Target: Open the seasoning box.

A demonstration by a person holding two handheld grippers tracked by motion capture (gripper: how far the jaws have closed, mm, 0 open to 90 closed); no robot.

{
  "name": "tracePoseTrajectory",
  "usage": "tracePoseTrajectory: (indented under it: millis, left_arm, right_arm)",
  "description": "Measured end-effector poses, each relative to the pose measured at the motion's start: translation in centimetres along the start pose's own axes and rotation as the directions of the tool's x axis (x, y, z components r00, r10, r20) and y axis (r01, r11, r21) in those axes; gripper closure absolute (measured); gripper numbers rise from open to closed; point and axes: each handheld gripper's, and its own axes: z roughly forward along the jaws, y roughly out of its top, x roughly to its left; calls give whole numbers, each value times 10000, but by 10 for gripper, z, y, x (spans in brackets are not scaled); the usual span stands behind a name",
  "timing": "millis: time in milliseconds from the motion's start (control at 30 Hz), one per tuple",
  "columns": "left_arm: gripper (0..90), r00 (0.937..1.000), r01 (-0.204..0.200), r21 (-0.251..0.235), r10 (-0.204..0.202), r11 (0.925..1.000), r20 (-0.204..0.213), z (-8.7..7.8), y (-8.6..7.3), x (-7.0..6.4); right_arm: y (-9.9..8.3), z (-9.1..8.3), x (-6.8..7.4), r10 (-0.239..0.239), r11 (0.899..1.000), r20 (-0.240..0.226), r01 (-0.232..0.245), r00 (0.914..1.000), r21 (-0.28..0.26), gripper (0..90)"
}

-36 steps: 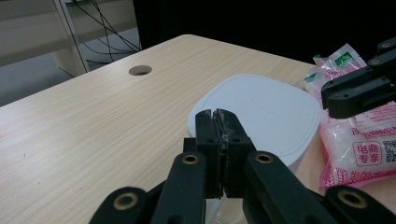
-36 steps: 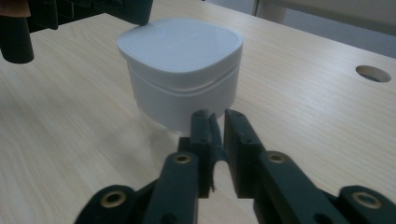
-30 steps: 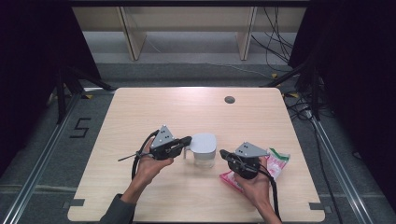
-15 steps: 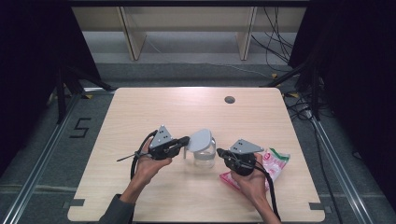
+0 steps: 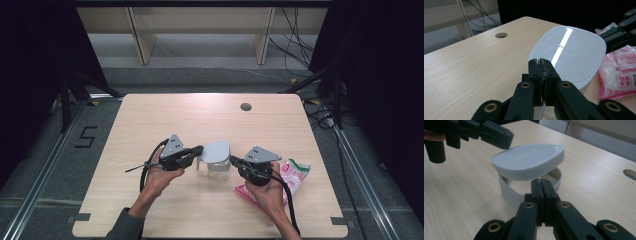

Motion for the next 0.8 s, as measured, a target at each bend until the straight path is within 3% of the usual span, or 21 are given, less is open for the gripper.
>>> tracePoseTrajectory:
  millis: [167, 333, 400, 433, 500, 567, 700, 733, 767, 800]
  left_arm:
    - [855, 10000, 80, -2, -80, 10000, 42, 0, 0, 0]
    - [782, 9998, 109, 94, -111, 9999, 141, -6, 1, -3]
    - [654, 9993, 158, 212, -165, 9997, 332, -11, -1, -4]
    - [614, 9991, -58, 336, 44, 9994, 424, -15, -3, -4]
    - [532, 9991, 78, 433, -96, 9990, 418, -17, -5, -5]
    - [488, 9987, -119, 687, 84, 9976, 500, -23, -11, -6]
    - [405, 9991, -62, 1133, 14, 9935, 422, -27, -22, -10]
    - [392, 9989, -277, 1175, 230, 9927, 411, -28, -25, -9]
    - [380, 9989, -277, 1175, 230, 9927, 411, -28, -25, -9]
    - [365, 9992, 69, 1267, -119, 9919, 385, -30, -31, -10]
  right_arm:
    - [5, 1, 3, -100, 9999, -9, 100, 9999, -91, 900]
    - [9, 2, 5, -250, 9996, -147, 248, 9996, -154, 900]
    - [11, 4, 7, -151, 9997, -206, 147, 9997, -199, 900]
    - [13, 5, 8, -177, 9996, -220, 172, 9996, -230, 900]
    - [14, 6, 9, -131, 9996, -125, 128, 9998, -256, 900]
    - [18, 7, 10, -268, 9993, -258, 262, 9993, -265, 900]
    - [24, 9, 15, -170, 9990, -209, 162, 9996, -410, 900]
    - [25, 10, 16, -214, 9989, -261, 203, 9994, -434, 900]
    - [25, 10, 16, -214, 9989, -261, 203, 9994, -434, 900]
    - [28, 12, 19, -318, 9985, -292, 305, 9991, -447, 900]
